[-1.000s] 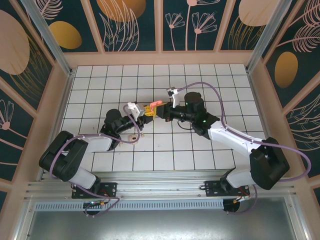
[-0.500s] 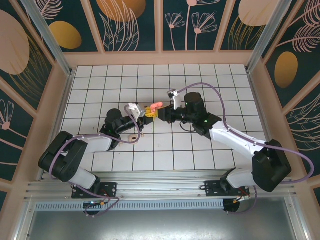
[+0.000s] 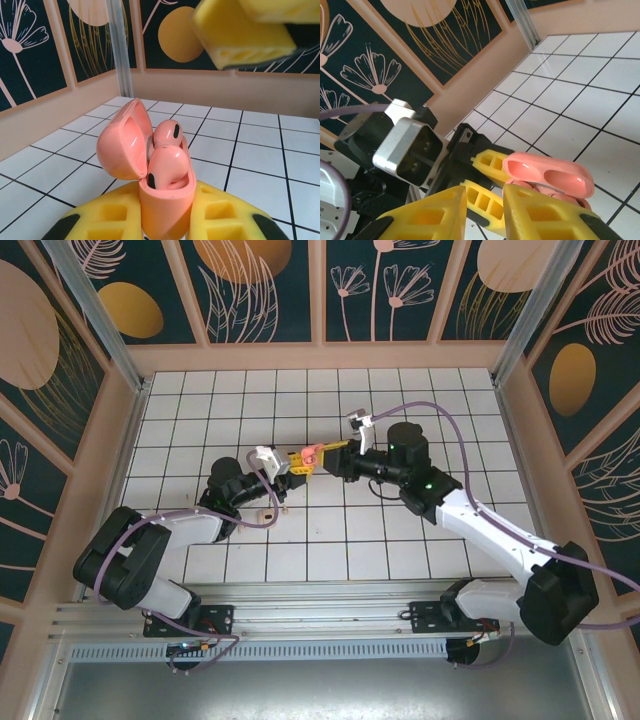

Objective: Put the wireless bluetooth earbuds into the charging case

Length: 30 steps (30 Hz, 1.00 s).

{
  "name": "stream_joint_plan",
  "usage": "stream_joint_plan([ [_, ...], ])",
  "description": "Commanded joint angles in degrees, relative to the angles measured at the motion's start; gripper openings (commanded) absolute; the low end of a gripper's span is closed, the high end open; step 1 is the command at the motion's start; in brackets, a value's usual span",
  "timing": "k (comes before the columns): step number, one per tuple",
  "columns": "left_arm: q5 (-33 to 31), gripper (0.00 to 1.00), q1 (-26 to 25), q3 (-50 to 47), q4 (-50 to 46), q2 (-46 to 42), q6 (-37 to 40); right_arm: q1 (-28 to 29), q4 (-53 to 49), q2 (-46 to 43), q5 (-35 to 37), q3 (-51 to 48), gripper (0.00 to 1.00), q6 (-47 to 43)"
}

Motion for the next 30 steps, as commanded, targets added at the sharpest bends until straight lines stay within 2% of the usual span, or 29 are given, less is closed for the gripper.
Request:
stream_joint_plan([
  [1,2.3,0.08,-0.3,1.5,1.1,-1.5,0.6,-1.3,1.3,-2.1,-1.1,-0.4,0.26,-1.7],
  [3,3.3,0.08,-0.2,2.1,-0.2,-1.8,0.3,-2.7,0.5,-2.9,-1.7,-0.3,0.27,-2.4],
  [8,5.4,0.08,-0.3,2.7,-4.4,-3.1,0.2,-5.7,0.2,-2.3,-9.2,0.7,0.32,-3.0],
  [9,5.9,0.08,-0.2,2.9,-5.6,-3.5,0.4,-7.7,-0.4,-1.8,-10.4,1.2,0.34,-3.7],
  [13,7.9,0.08,-0.3,3.9,-9.7,-5.0,1.0,-8.8,-3.5,0.5,-13.2,3.8,0.40,-8.2],
  [19,9.2,0.08,-0.3,5.3,-17.0,-6.5,4.6,-10.8,-1.1,0.1,-17.2,3.5,0.50,-14.9],
  [23,9.1,0.08,-0.3,6.8,-20.9,-7.3,5.6,-10.9,-5.1,0.4,-19.3,4.4,0.55,-26.9],
  [27,7.7,0.09,-0.3,7.0,-23.8,-8.9,7.6,-10.9,-17.3,1.0,-22.9,8.7,0.63,-43.7],
  [30,7.3,0.09,-0.3,7.0,-25.8,-9.7,9.2,-10.9,-25.8,2.8,-22.8,13.1,0.65,-51.1],
])
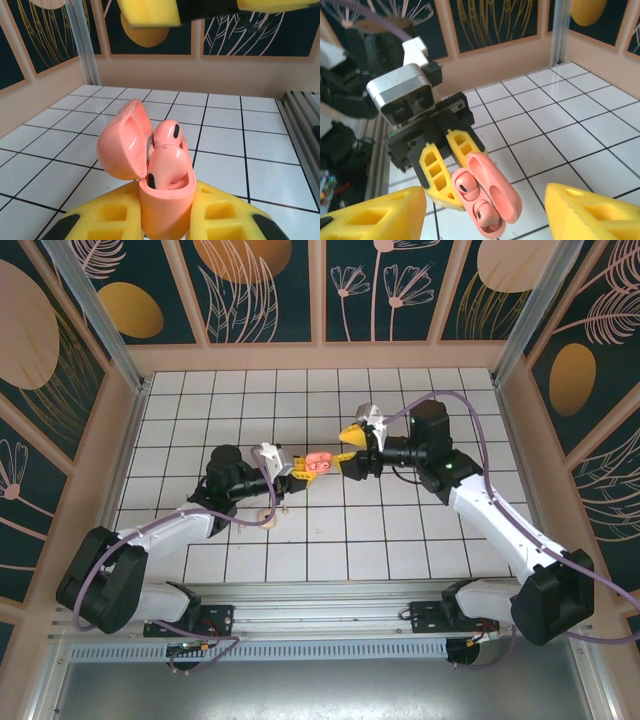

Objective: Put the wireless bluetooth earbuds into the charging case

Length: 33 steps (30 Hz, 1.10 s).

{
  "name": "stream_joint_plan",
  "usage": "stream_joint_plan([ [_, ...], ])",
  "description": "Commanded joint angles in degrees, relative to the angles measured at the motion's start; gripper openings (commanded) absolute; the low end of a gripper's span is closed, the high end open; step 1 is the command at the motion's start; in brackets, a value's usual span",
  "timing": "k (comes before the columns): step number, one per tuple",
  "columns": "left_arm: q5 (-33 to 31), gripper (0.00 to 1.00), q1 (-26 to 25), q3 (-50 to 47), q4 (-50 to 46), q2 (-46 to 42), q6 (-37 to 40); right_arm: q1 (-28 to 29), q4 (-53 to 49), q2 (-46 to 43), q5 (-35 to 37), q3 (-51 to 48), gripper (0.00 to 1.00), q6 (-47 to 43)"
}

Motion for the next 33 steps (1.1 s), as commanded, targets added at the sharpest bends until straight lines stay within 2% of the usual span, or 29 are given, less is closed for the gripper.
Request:
stream_joint_plan([
  [1,-0.4,0.09,-0.3,1.7,-4.3,-1.7,3.6,-0.2,-12.7,2.3,-2.7,6.1,0.65,-15.5],
  [5,-1.6,0.09,-0.3,1.9,-7.2,-2.9,6.0,-0.2,-19.8,5.1,-1.9,10.5,0.66,-20.8],
  [10,-2.1,0.09,-0.3,2.0,-9.3,-4.0,7.8,0.5,-27.7,7.7,-0.1,14.1,0.74,-28.9],
  [13,-2.1,0.09,-0.3,1.7,-9.6,-4.5,8.1,1.4,-31.1,8.9,1.1,15.8,0.75,-32.0],
  [26,2.2,0.09,-0.3,1.5,-8.4,-3.1,8.7,6.6,-32.6,15.4,7.1,18.8,0.77,-35.6],
  [33,1.2,0.09,-0.3,2.0,-7.8,-3.0,7.9,9.3,-35.5,18.4,7.2,20.7,0.74,-37.8],
])
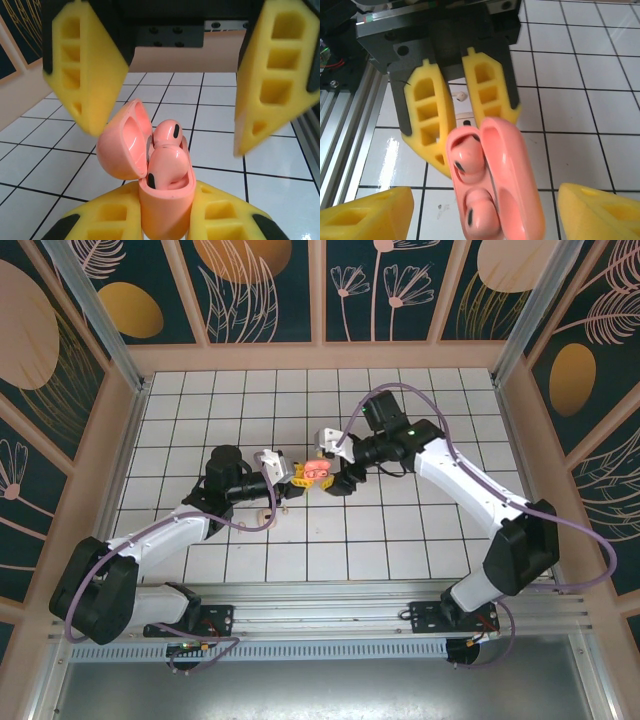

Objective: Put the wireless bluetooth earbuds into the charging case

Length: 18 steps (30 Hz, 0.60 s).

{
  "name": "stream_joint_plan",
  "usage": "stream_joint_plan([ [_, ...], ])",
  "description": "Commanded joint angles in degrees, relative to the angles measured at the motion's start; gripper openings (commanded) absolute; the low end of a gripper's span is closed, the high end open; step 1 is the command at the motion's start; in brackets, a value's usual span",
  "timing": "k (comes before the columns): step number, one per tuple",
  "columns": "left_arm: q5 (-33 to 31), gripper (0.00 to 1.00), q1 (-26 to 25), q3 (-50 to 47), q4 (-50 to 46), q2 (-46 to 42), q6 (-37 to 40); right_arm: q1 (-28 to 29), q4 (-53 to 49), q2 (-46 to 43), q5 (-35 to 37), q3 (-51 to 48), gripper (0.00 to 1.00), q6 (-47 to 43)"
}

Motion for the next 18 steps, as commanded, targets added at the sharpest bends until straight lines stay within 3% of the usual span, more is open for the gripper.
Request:
stream_joint_plan([
  [1,0.4,0.09,-0.3,1.6,2.2,0.2,0.1,0.9,-3.8,1.1,0.1,2.3,0.73,-2.5],
  [7,-3.3,0.09,-0.3,0.4,3.3,-0.5,-0.1,0.0,-2.5,-3.5,-2.1,-2.5,0.65,-2.7],
  [14,-5.0,0.09,-0.3,1.3,2.1,0.8,-0.4,-3.5,7.5,-12.7,-7.9,-12.3,0.61,0.8],
  [18,-7.9,0.08,-0.3,3.4,0.6,2.9,-4.5,-7.7,22.0,-16.5,-10.9,-18.7,0.61,12.2],
])
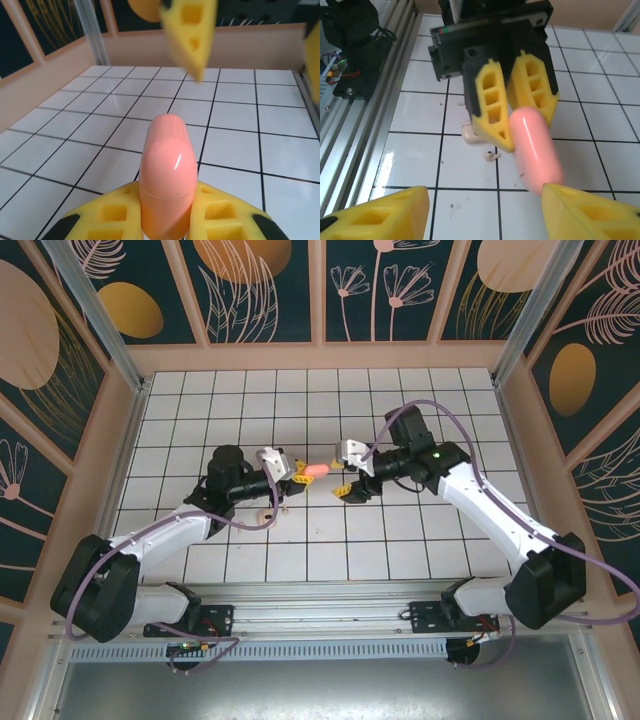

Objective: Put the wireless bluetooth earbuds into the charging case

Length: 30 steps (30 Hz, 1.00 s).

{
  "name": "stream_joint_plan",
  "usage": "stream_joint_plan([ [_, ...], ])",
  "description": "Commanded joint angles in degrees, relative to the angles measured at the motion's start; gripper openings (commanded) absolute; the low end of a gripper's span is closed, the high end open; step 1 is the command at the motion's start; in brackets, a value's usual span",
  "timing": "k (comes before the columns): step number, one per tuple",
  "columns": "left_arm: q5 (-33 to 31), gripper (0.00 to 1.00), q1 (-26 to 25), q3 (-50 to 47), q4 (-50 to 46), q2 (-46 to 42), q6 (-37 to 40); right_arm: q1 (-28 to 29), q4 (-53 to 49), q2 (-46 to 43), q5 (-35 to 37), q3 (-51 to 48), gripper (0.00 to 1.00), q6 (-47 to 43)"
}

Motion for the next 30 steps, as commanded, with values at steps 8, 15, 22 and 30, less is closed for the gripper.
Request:
stream_joint_plan([
  [8,-5.4,0.06,0.1,10.4,-2.1,10.6,-23.1,-5.7,45.2,-4.7,17.7,-15.5,0.59,50.3],
  [15,-7.4,0.03,0.1,19.0,-5.7,18.9,-40.8,-8.3,42.4,-8.6,34.1,-18.0,0.59,63.1],
  [22,-11.2,0.03,-0.9,28.0,-9.9,25.6,-53.2,-8.9,48.2,-10.7,42.7,-27.9,0.59,74.8],
  [30,-12.8,0.03,-4.5,38.1,-15.6,36.0,-60.9,-9.1,47.2,-8.7,41.0,-28.3,0.59,76.8],
])
